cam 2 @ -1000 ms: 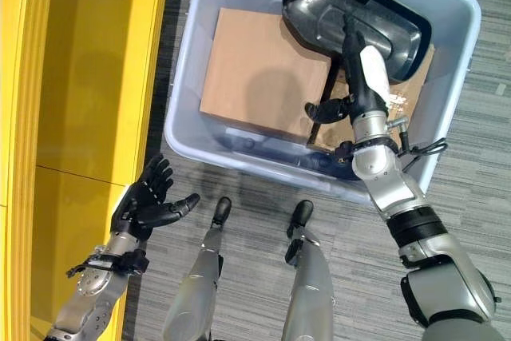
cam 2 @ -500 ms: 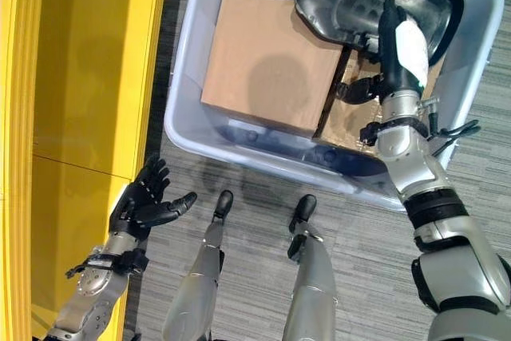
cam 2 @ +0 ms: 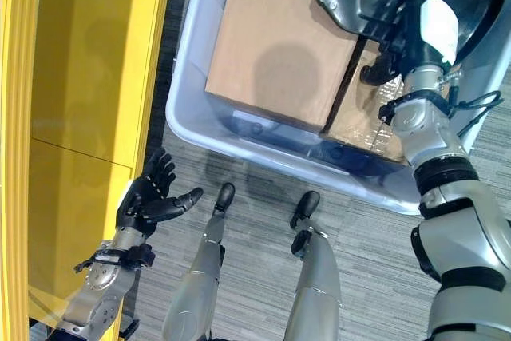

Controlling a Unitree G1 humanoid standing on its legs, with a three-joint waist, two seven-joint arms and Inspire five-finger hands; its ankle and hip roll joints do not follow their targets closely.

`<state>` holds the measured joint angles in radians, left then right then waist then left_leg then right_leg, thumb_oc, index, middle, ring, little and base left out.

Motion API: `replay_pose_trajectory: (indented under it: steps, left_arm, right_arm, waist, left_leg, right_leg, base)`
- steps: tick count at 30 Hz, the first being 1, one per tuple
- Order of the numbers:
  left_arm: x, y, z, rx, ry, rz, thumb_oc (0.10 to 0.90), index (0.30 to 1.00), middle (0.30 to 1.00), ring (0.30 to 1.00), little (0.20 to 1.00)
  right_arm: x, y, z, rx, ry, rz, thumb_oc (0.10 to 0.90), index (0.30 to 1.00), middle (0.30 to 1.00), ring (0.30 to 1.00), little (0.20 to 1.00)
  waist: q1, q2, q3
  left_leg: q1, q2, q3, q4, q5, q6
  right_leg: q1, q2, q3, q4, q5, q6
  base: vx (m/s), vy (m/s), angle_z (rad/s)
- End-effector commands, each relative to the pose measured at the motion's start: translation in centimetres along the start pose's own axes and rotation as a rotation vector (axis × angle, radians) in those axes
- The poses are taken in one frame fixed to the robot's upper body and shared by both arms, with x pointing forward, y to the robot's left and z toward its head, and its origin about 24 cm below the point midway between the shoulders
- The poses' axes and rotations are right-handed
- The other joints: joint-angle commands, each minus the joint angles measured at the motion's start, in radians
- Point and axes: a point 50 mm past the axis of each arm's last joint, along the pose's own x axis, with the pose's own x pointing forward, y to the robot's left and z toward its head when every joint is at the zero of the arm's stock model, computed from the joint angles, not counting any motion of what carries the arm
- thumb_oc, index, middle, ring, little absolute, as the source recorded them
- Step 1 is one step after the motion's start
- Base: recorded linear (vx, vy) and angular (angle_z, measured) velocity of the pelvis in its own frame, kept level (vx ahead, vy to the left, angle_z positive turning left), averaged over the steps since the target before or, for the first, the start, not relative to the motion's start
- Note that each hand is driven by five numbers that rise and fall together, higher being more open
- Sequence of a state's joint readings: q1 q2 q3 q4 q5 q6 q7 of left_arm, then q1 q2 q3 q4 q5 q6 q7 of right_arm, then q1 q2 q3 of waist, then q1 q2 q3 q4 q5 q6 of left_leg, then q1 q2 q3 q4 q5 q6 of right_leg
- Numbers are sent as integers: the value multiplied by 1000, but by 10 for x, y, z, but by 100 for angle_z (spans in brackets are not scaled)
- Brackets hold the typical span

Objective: Move parts from the plastic box to the shelf.

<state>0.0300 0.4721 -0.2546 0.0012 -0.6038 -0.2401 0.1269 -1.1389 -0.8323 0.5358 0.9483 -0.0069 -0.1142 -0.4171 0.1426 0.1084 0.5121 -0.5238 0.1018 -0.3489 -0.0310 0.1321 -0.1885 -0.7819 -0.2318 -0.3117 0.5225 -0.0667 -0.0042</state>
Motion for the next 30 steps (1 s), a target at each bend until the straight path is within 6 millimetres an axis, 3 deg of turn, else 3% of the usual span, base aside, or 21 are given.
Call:
replay_pose_trajectory:
  steps: [1,4,5,6,8,11,12,14,15,20,22,27,28,30]
  left_arm:
    - [5,-15,27,5,-156,-70,900,1000,1000,1000,1000]
    - [5,-16,26,0,-150,-66,900,1000,1000,1000,1000]
    - [6,-15,23,0,-140,-58,900,1000,1000,1000,1000]
    - [6,-14,22,1,-133,-51,900,1000,1000,1000,1000]
    - [6,-12,20,4,-120,-38,900,1000,1000,1000,1000]
    - [5,-10,16,-1,-97,-17,900,1000,1000,1000,1000]
    - [5,-10,16,0,-96,-17,900,1000,1000,1000,1000]
    - [3,-8,11,-15,-77,16,900,1000,1000,1000,1000]
    - [2,-7,10,-12,-70,24,900,1000,1000,1000,1000]
    - [-1,-7,9,-13,-63,32,900,1000,1000,1000,1000]
    - [-3,-7,8,-3,-52,37,900,1000,1000,1000,1000]
    - [-5,-7,8,-2,-43,30,900,1000,1000,1000,1000]
    - [-7,-6,7,0,-37,30,900,1000,1000,1000,1000]
    - [-8,-7,7,-2,-30,27,900,1000,1000,1000,1000]
  right_arm:
    - [4,-5,11,51,-42,2,900,1000,1000,1000,1000]
    - [-15,30,8,189,-12,104,900,1000,1000,1000,1000]
    - [-22,42,8,254,5,130,900,1000,1000,1000,1000]
    - [-28,51,7,315,22,151,900,1000,1000,1000,1000]
    - [-40,65,8,440,54,173,900,1000,1000,1000,1000]
    - [-71,97,15,788,143,190,900,1000,1000,1000,1000]
    - [-71,97,15,788,145,190,900,1000,1000,1000,1000]
    - [-110,123,35,1111,193,203,900,1000,1000,1000,1000]
    - [-118,128,37,1155,202,220,900,1000,1000,1000,1000]
    - [-148,143,66,1367,204,299,900,1000,1000,1000,1000]
    - [-163,145,97,1574,180,365,900,1000,1000,1000,1000]
    - [-159,131,126,1727,86,378,900,1000,1000,1000,1000]
    - [-154,118,140,1795,13,363,900,1000,1000,1000,1000]
    - [-151,107,149,1855,-35,351,900,1000,1000,1000,1000]
  waist:
    - [6,-12,7]
    - [5,-18,7]
    - [4,-22,8]
    - [3,-24,7]
    - [-1,-29,6]
    - [-5,-43,4]
    - [-4,-44,3]
    - [-16,-57,-7]
    - [-18,-60,-10]
    - [-19,-67,-26]
    - [-11,-69,-43]
    - [-1,-73,-60]
    - [5,-75,-72]
    - [7,-74,-80]
  left_leg:
    - [132,55,48,-56,24,39]
    - [147,52,44,-56,18,44]
    - [136,46,39,-56,37,43]
    - [157,53,44,-56,13,46]
    - [166,51,43,-56,10,49]
    - [179,46,40,-56,21,54]
    - [180,46,41,-56,20,54]
    - [206,43,41,-56,9,59]
    - [211,43,41,-56,7,61]
    - [229,39,40,-56,-1,64]
    - [242,39,39,-56,-4,66]
    - [257,39,39,-56,-8,66]
    - [264,39,40,-56,-10,65]
    - [270,38,40,-56,-12,66]
  right_leg:
    - [93,-56,39,-118,55,133]
    - [111,-57,36,-115,54,134]
    - [110,-61,27,-132,88,124]
    - [129,-57,34,-123,57,136]
    - [147,-56,34,-133,61,138]
    - [176,-58,25,-161,98,131]
    - [177,-57,25,-161,98,131]
    - [209,-55,29,-174,100,133]
    - [217,-55,30,-177,100,134]
    - [250,-54,26,-193,106,136]
    - [273,-51,27,-205,109,139]
    - [297,-48,23,-220,112,139]
    - [311,-47,23,-229,115,141]
    - [319,-47,24,-229,116,142]
  base:
    - [0,0,0]
    - [-15,32,0]
    - [0,0,0]
    - [0,0,0]
    - [48,22,1]
    - [-64,74,2]
    - [22,71,4]
    - [28,79,-1]
    - [18,58,-2]
    - [7,48,-2]
    - [11,55,-3]
    - [3,21,-2]
    - [0,0,0]
    - [4,16,-1]
